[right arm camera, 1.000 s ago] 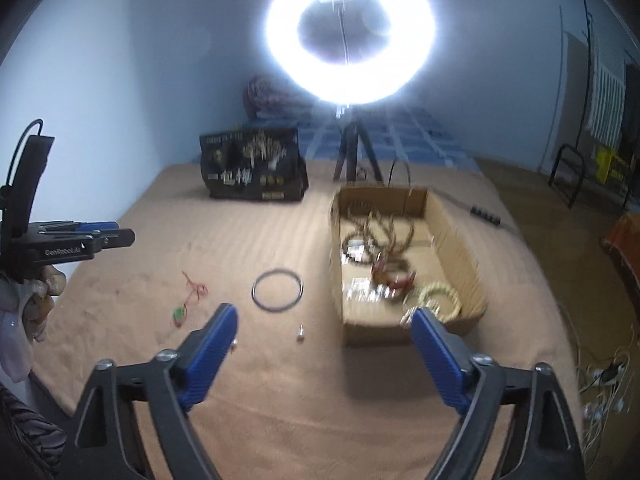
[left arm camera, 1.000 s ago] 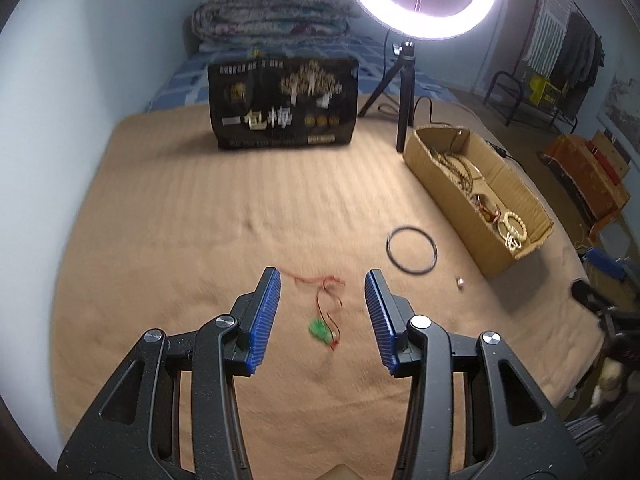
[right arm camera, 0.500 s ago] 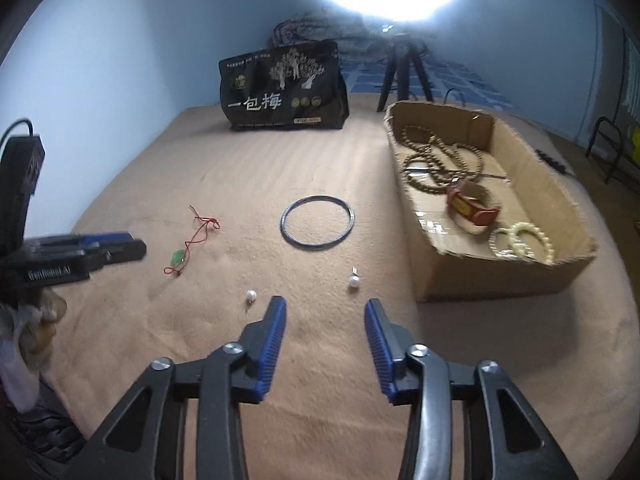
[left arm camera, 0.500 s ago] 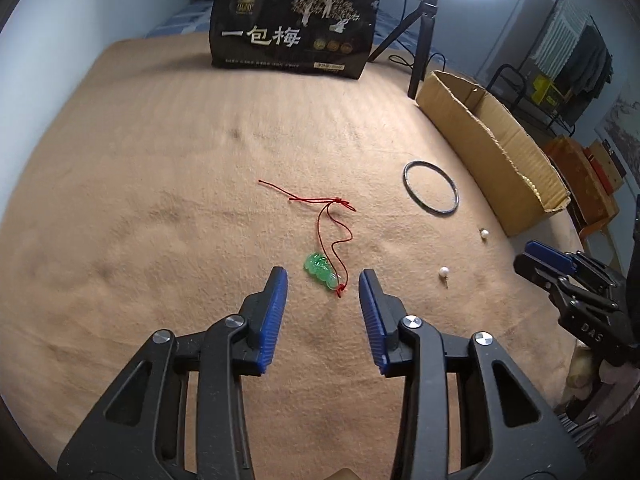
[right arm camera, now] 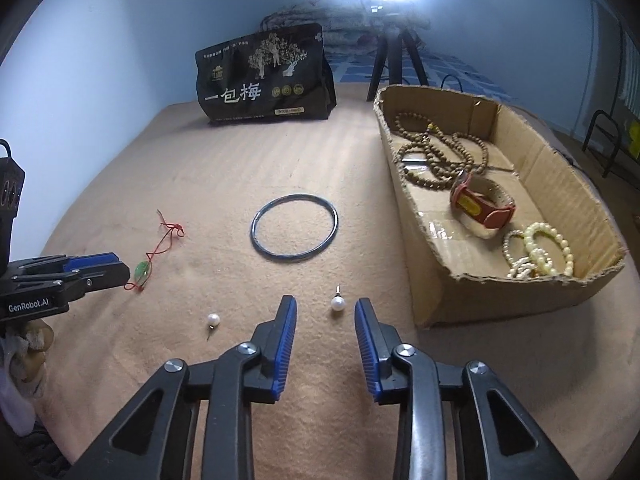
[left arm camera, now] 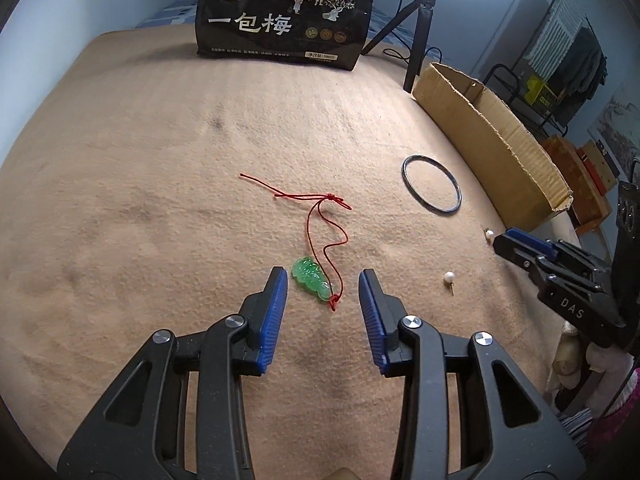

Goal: Organize jewelry
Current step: 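Move the left tool to the green jade pendant while the right tool moves to a pearl earring, then close the right tool on the pearl earring while the left tool closes on the pendant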

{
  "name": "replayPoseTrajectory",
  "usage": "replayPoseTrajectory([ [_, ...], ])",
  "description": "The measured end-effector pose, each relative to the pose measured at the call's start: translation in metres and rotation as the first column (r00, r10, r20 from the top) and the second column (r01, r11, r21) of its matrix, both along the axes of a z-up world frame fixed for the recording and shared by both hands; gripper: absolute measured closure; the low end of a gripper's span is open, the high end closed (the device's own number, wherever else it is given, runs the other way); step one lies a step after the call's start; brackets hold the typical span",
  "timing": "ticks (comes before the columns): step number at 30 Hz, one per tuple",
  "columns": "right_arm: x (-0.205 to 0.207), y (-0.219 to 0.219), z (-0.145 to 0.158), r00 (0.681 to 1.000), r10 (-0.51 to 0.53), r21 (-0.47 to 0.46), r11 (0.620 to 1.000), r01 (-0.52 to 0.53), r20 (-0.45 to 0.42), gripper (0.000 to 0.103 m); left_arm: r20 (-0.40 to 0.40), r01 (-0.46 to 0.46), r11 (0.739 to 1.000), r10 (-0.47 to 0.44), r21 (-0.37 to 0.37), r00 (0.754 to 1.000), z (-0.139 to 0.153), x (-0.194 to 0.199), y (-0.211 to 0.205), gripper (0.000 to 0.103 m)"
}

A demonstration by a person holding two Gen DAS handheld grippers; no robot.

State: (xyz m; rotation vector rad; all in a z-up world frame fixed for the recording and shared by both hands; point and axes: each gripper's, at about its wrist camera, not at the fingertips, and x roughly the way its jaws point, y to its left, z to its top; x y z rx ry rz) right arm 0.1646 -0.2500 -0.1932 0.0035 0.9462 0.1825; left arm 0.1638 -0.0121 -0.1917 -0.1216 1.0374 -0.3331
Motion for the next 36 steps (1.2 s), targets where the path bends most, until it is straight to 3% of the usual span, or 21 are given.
replayPoseTrajectory([
  [8, 0.010, 0.005, -0.009, 1.000, -0.006, -0.019, 1.000, 0.006, -0.002, 0.074, -0.001, -0.003, 1.000, 0.003, 0.003, 1.000, -0.005, 0.006, -0.001, 0.065],
  [16, 0.014, 0.007, -0.017, 1.000, -0.013, -0.035, 0.999, 0.012, -0.017, 0.077, -0.006, 0.010, 0.998, -0.010, 0.056, 1.000, -0.015, 0.010, -0.010, 0.065],
  [19, 0.016, 0.007, -0.020, 1.000, -0.012, -0.040, 0.999, 0.011, -0.018, 0.079, -0.005, 0.009, 0.997, -0.009, 0.083, 1.000, -0.018, 0.012, -0.012, 0.076],
  [23, 0.018, 0.007, -0.022, 1.000, -0.013, -0.043, 0.999, 0.012, -0.018, 0.087, 0.001, 0.003, 0.995, -0.003, 0.097, 1.000, -0.019, 0.013, -0.012, 0.084],
  [26, 0.017, 0.009, -0.022, 1.000, -0.007, -0.045, 0.999, 0.006, -0.018, 0.096, 0.006, 0.004, 0.995, -0.004, 0.102, 1.000, -0.019, 0.013, -0.012, 0.084],
  [36, 0.012, 0.012, -0.016, 1.000, 0.001, -0.052, 0.999, -0.001, -0.010, 0.097, 0.020, -0.018, 0.995, 0.017, 0.095, 1.000, -0.010, 0.010, -0.006, 0.086],
])
